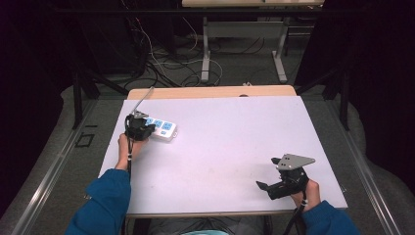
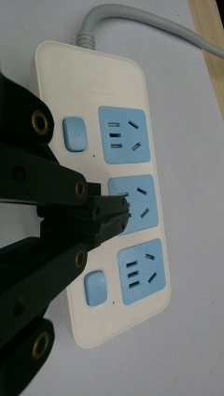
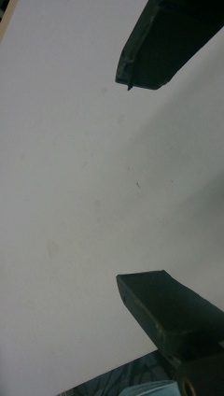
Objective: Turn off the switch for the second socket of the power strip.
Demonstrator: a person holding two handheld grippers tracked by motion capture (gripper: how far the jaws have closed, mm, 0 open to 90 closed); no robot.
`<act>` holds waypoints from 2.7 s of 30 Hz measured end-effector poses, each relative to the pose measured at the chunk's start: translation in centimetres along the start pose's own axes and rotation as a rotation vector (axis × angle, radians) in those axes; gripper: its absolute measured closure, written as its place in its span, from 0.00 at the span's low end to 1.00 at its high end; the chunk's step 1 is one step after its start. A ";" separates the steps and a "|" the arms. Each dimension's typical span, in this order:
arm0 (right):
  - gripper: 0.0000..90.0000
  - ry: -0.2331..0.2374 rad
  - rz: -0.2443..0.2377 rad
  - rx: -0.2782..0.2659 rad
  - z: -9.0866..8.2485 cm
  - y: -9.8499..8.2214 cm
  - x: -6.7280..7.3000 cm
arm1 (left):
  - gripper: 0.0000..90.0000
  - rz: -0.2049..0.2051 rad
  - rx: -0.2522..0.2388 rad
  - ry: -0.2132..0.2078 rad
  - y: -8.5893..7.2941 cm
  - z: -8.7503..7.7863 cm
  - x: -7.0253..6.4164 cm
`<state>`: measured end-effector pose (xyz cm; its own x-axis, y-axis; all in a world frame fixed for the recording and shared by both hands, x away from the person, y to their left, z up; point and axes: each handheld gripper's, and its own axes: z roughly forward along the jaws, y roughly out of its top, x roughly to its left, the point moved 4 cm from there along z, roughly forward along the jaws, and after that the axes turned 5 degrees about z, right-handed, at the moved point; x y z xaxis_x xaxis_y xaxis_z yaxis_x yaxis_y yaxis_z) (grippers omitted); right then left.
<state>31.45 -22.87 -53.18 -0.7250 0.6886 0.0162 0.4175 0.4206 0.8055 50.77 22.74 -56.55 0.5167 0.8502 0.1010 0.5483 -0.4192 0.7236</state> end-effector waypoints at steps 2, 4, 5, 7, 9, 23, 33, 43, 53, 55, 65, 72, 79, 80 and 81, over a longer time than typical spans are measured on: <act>0.04 0.000 0.000 0.000 0.0 0.0 0.0 | 1.00 0.005 -0.002 0.002 0.0 0.0 0.0; 0.04 0.003 0.000 0.000 0.0 0.0 0.0 | 1.00 0.006 0.002 -0.002 0.0 0.0 0.0; 0.04 0.002 0.000 0.001 0.0 0.0 0.0 | 1.00 0.003 0.005 -0.004 0.0 0.0 0.0; 0.04 0.001 -0.001 0.001 0.0 0.0 0.0 | 1.00 0.003 0.001 0.000 0.0 0.0 0.0; 0.04 0.000 0.000 0.000 0.0 0.0 0.0 | 1.00 0.005 0.000 0.003 0.0 0.0 0.0; 0.04 0.003 0.000 0.000 0.0 0.0 0.0 | 1.00 0.009 -0.005 0.003 0.0 0.1 -0.1; 0.04 0.000 -0.001 0.000 0.0 0.0 0.0 | 1.00 0.017 -0.005 0.010 0.0 0.1 0.0; 0.04 0.000 0.000 0.000 0.0 0.0 0.0 | 1.00 0.003 -0.008 0.004 -0.1 0.1 -0.2; 0.04 0.000 0.001 0.000 0.0 0.0 0.0 | 1.00 0.005 -0.008 0.002 -0.1 0.1 -0.2; 0.04 -0.001 0.001 0.000 0.0 0.0 0.0 | 1.00 0.005 -0.009 0.002 -0.1 0.1 -0.2; 0.04 0.001 0.003 0.001 0.1 0.0 0.0 | 1.00 0.005 -0.006 0.004 -0.1 0.1 -0.2; 0.04 0.000 0.000 0.000 0.1 0.0 0.0 | 1.00 0.005 -0.005 0.002 -0.1 0.1 -0.2; 0.04 0.000 -0.002 0.000 0.1 0.0 0.0 | 1.00 0.003 -0.012 0.005 -0.1 0.2 -0.2; 0.04 0.000 0.001 0.001 0.1 0.0 0.0 | 1.00 0.003 -0.011 0.005 -0.1 0.2 -0.2; 0.04 0.000 -0.009 -0.002 0.1 0.0 -0.1 | 1.00 0.003 -0.011 0.006 -0.1 0.2 -0.2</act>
<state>31.57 -22.86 -53.19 -0.7288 0.6847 0.0094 0.4098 0.4251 0.8071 50.72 22.55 -56.74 0.5144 0.8508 0.1078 0.5394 -0.4187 0.7306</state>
